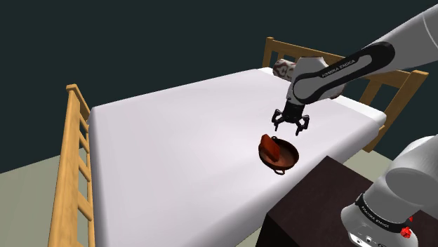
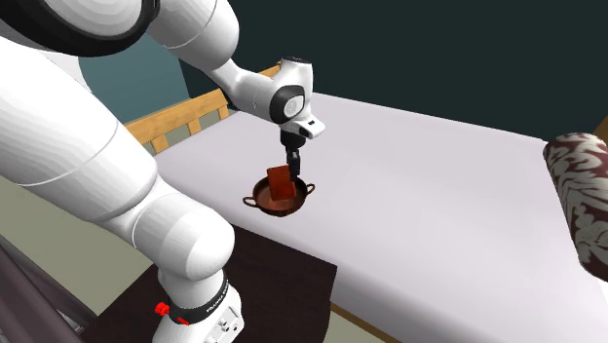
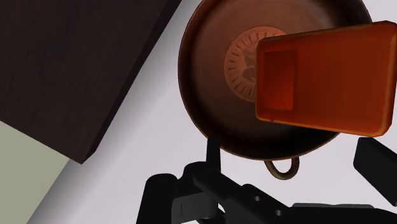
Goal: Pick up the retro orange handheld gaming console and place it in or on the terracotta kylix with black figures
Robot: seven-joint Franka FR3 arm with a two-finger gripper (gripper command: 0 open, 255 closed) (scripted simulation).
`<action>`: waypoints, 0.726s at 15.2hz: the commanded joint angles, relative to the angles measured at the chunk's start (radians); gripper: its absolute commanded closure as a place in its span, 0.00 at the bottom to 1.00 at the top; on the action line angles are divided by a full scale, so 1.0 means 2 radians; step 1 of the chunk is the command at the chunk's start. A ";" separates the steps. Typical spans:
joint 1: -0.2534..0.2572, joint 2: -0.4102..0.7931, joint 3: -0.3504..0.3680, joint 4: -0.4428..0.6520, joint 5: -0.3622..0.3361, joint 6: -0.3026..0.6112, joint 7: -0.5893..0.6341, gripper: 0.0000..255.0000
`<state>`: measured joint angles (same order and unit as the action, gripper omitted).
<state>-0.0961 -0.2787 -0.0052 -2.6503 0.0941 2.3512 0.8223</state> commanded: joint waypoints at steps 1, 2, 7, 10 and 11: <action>-0.001 -0.018 0.000 0.012 -0.003 -0.031 0.003 0.00; -0.002 -0.030 -0.001 0.021 -0.005 -0.051 0.004 0.00; -0.003 -0.038 -0.001 0.028 -0.006 -0.066 0.004 0.00; -0.003 -0.038 -0.001 0.028 -0.006 -0.066 0.004 0.00; -0.003 -0.038 -0.001 0.028 -0.006 -0.066 0.004 0.00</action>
